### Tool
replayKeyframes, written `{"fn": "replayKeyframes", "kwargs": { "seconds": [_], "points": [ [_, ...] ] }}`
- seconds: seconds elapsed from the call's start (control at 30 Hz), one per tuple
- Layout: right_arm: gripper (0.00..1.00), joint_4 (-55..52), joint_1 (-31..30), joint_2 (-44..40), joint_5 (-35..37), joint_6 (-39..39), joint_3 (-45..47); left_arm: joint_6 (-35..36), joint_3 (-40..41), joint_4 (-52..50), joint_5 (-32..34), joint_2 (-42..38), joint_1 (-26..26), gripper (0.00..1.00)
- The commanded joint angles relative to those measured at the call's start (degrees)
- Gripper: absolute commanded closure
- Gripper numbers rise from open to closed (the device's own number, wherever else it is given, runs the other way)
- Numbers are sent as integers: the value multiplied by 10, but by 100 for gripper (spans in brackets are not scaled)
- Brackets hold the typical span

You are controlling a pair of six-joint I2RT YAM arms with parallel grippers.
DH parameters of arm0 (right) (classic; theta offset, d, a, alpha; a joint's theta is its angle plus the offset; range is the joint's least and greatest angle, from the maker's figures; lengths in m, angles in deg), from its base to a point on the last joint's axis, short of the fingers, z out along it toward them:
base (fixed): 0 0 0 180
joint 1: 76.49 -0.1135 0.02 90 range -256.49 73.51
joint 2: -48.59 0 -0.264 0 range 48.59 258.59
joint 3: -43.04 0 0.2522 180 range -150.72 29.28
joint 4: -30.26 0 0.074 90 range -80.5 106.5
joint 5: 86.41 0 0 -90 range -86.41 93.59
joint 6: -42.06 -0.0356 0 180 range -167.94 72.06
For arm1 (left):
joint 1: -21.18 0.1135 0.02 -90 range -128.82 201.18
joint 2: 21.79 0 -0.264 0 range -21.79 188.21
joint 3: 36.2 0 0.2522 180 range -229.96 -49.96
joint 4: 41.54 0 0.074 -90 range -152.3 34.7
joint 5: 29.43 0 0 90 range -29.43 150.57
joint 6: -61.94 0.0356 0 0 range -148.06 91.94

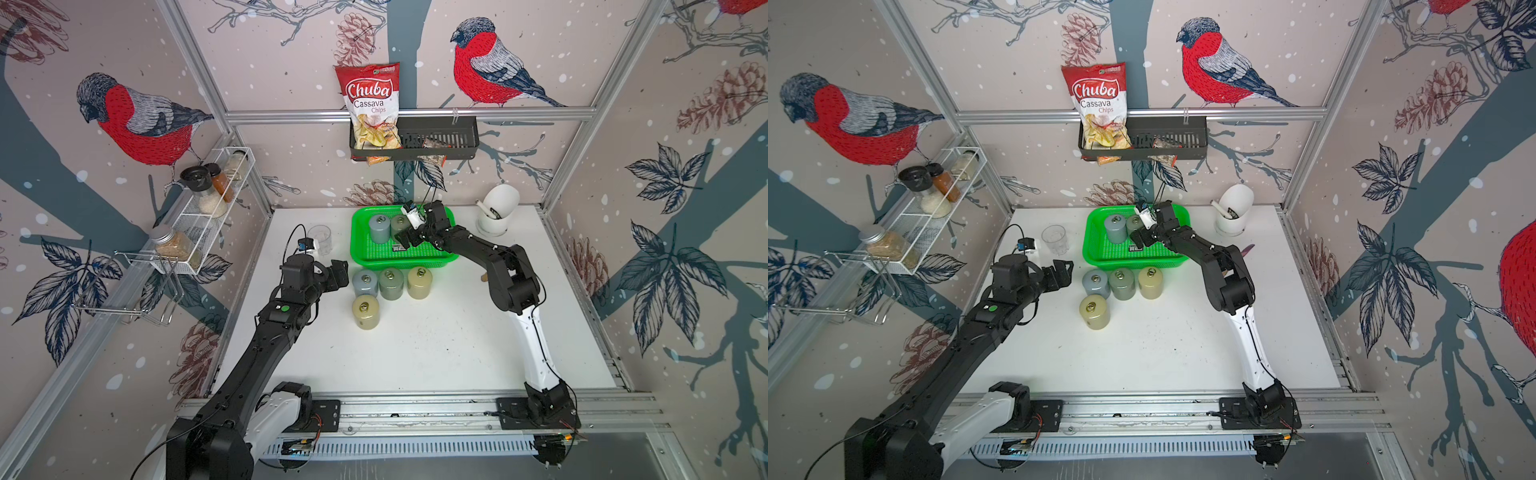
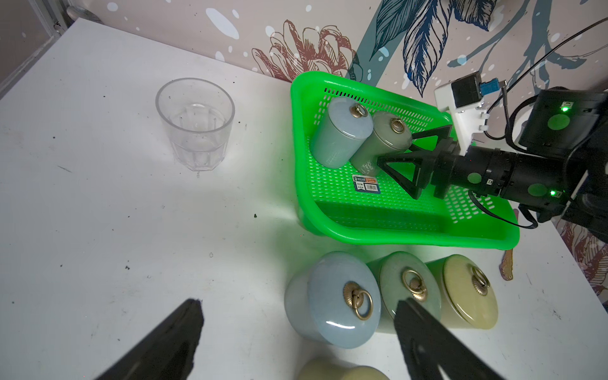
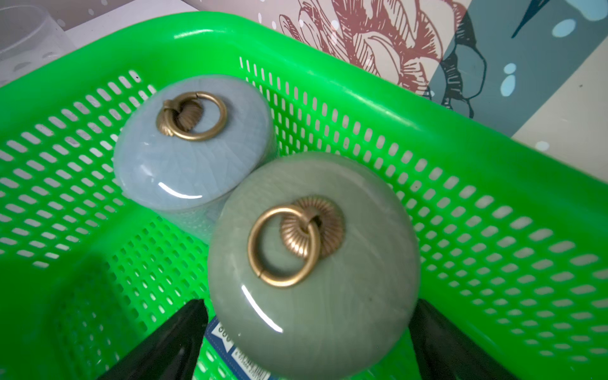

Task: Take the tea canister out of the basket
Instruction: Pick up the tea canister from the basket.

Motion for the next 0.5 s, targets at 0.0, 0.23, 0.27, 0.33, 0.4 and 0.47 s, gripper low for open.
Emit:
{"fn": "replayKeyframes", "kwargs": {
  "seconds": [0.0,0.23,0.27,0.33,0.4,0.47],
  "points": [
    [0,-1,-1,16,-17,6,-25,11,-7,10,7,0,1,5],
    [0,-11,-1,50,-29,18,-70,12,-8,10,10,-2,1,5],
    [0,-13,0,54,-31,20,-76,12,-8,9,10,-2,1,5],
    [0,-15,1,62,-35,23,-85,12,-9,7,9,-2,1,5],
    [0,-18,1,69,-37,25,-96,12,-9,6,9,-3,1,5],
    [0,-17,1,75,-41,25,-104,12,-8,6,10,-4,1,5]
  ]
}}
